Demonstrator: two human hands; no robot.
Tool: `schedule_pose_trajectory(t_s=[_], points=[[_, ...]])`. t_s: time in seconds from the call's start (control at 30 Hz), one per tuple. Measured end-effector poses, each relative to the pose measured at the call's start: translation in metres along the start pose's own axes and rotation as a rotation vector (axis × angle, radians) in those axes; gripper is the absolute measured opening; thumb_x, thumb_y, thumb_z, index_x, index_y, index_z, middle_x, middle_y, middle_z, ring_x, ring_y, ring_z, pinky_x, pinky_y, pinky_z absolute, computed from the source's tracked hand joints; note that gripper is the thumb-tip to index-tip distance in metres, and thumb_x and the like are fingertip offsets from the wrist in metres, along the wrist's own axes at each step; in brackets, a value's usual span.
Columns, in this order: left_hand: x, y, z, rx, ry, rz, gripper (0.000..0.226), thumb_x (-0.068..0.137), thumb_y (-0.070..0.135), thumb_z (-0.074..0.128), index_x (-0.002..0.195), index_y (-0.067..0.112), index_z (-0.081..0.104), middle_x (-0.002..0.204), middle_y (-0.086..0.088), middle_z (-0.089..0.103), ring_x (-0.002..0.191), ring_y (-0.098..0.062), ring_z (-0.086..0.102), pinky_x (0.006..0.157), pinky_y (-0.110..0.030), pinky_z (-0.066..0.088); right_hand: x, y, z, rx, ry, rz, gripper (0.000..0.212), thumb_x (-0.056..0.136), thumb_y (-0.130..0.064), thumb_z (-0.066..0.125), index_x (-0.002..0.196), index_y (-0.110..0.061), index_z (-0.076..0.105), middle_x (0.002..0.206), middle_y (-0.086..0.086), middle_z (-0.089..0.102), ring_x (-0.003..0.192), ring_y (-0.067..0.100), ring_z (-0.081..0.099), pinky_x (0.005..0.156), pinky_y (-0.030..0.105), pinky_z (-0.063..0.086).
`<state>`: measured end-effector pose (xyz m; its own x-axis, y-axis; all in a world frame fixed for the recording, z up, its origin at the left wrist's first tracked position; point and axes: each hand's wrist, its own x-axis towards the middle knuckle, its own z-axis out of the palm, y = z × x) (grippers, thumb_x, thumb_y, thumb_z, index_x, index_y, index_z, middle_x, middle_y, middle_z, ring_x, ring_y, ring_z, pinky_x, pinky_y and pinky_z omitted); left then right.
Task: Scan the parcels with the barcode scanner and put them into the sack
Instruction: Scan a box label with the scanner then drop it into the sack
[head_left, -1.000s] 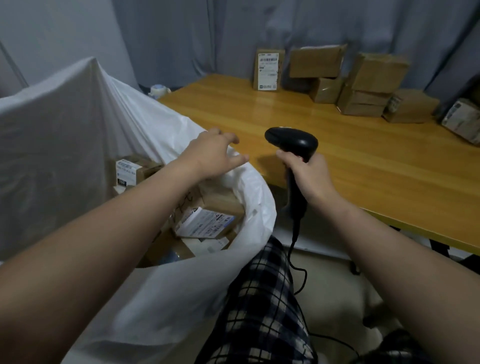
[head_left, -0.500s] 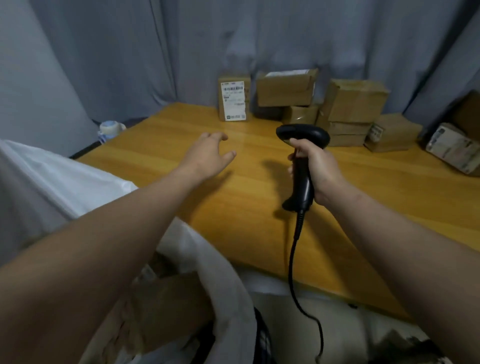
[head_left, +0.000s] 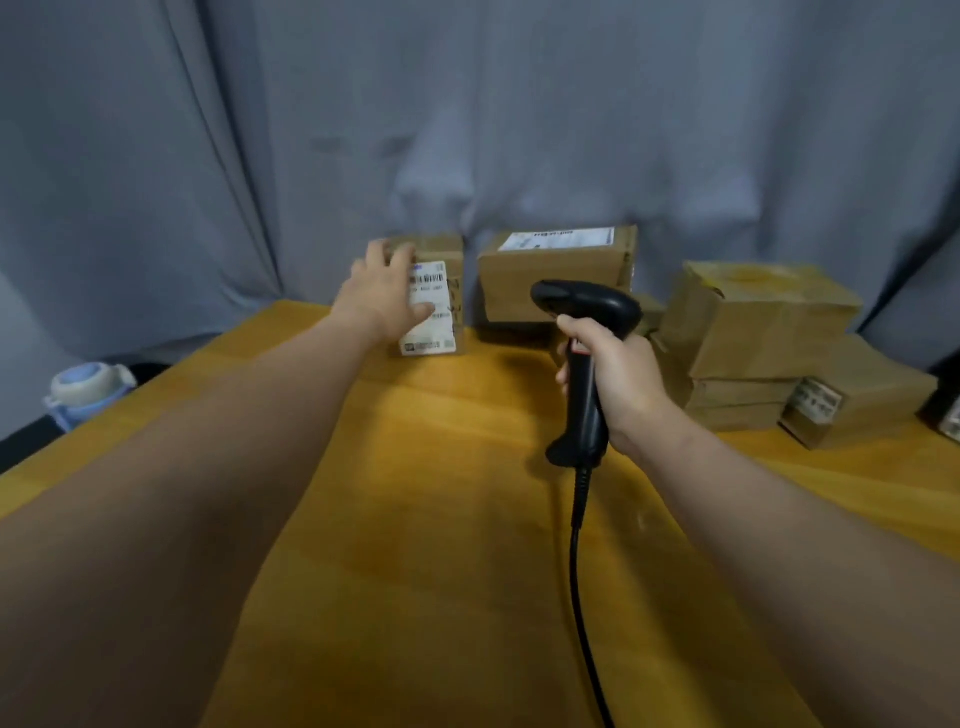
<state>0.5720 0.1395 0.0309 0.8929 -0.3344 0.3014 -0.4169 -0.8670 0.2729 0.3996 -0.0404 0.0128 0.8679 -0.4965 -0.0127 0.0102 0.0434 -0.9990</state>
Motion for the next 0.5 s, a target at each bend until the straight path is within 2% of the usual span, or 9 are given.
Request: schedule_pose_trajectory(t_s=[0.07, 0.1, 0.17, 0.27, 0.33, 0.4, 0.43, 0.5], points=[[0.032, -0.003, 0.007, 0.000, -0.018, 0.000, 0.092, 0.085, 0.045, 0.067, 0.153, 0.021, 0.011, 0.158, -0.013, 0.009, 0.144, -0.037, 0.014, 0.117, -0.049, 0.021, 0.019, 0.003, 0.002, -0.005, -0.010, -0.036, 0.030, 0.087, -0.033, 0.067, 0.089, -0.003, 0.065, 0.060, 0.004, 0.058, 0.058, 0.016, 0.058, 0.066, 0.030, 0.049], [0.045, -0.006, 0.009, -0.001, -0.038, -0.002, 0.097, 0.083, 0.047, 0.069, 0.154, 0.024, 0.008, 0.159, -0.013, 0.010, 0.145, -0.036, 0.013, 0.117, -0.049, 0.021, 0.027, 0.004, 0.002, -0.014, -0.013, -0.048, 0.028, 0.088, -0.033, 0.067, 0.087, -0.005, 0.065, 0.060, 0.004, 0.058, 0.059, 0.017, 0.058, 0.067, 0.031, 0.050], [0.064, -0.010, 0.010, 0.077, -0.086, 0.012, 0.103, 0.077, 0.054, 0.072, 0.154, 0.027, 0.009, 0.153, -0.014, 0.026, 0.139, -0.037, 0.026, 0.111, -0.050, 0.029, 0.038, 0.007, 0.001, -0.026, -0.016, -0.057, 0.025, 0.088, -0.032, 0.067, 0.082, -0.007, 0.065, 0.060, 0.004, 0.058, 0.060, 0.017, 0.058, 0.068, 0.031, 0.050], [0.068, -0.011, 0.005, 0.351, -0.078, 0.027, 0.102, 0.067, 0.071, 0.068, 0.150, 0.034, 0.023, 0.139, -0.015, 0.033, 0.131, -0.038, 0.029, 0.106, -0.051, 0.028, 0.042, 0.011, 0.002, -0.046, -0.040, -0.063, 0.023, 0.088, -0.031, 0.066, 0.079, -0.010, 0.064, 0.060, 0.003, 0.059, 0.061, 0.017, 0.059, 0.068, 0.030, 0.049], [0.068, -0.010, 0.001, 0.340, -0.085, 0.002, 0.093, 0.066, 0.073, 0.067, 0.143, 0.034, 0.035, 0.139, -0.016, 0.031, 0.133, -0.038, 0.024, 0.109, -0.053, 0.021, 0.039, 0.011, 0.003, -0.060, -0.055, -0.080, 0.022, 0.089, -0.030, 0.066, 0.078, -0.011, 0.064, 0.061, 0.002, 0.058, 0.062, 0.016, 0.058, 0.067, 0.029, 0.049], [0.067, -0.009, -0.001, 0.226, -0.130, 0.008, 0.082, 0.066, 0.066, 0.074, 0.131, 0.027, 0.041, 0.148, -0.019, 0.027, 0.139, -0.040, 0.020, 0.112, -0.056, 0.017, 0.033, 0.009, 0.003, -0.056, -0.050, -0.094, 0.021, 0.089, -0.029, 0.066, 0.077, -0.011, 0.064, 0.061, 0.002, 0.058, 0.062, 0.016, 0.058, 0.066, 0.028, 0.050], [0.066, -0.008, -0.002, 0.150, -0.168, 0.020, 0.078, 0.065, 0.060, 0.078, 0.123, 0.024, 0.041, 0.147, -0.019, 0.033, 0.136, -0.040, 0.029, 0.111, -0.054, 0.024, 0.030, 0.007, 0.002, -0.050, -0.045, -0.097, 0.021, 0.089, -0.028, 0.066, 0.078, -0.011, 0.064, 0.061, 0.002, 0.058, 0.061, 0.015, 0.058, 0.066, 0.028, 0.050], [0.056, -0.006, -0.007, 0.060, -0.229, 0.049, 0.072, 0.065, 0.049, 0.083, 0.112, 0.021, 0.036, 0.127, -0.013, 0.055, 0.112, -0.033, 0.053, 0.098, -0.046, 0.044, 0.019, 0.002, 0.000, -0.043, -0.038, -0.100, 0.021, 0.088, -0.028, 0.067, 0.078, -0.010, 0.064, 0.061, 0.003, 0.058, 0.060, 0.015, 0.058, 0.065, 0.027, 0.050]])
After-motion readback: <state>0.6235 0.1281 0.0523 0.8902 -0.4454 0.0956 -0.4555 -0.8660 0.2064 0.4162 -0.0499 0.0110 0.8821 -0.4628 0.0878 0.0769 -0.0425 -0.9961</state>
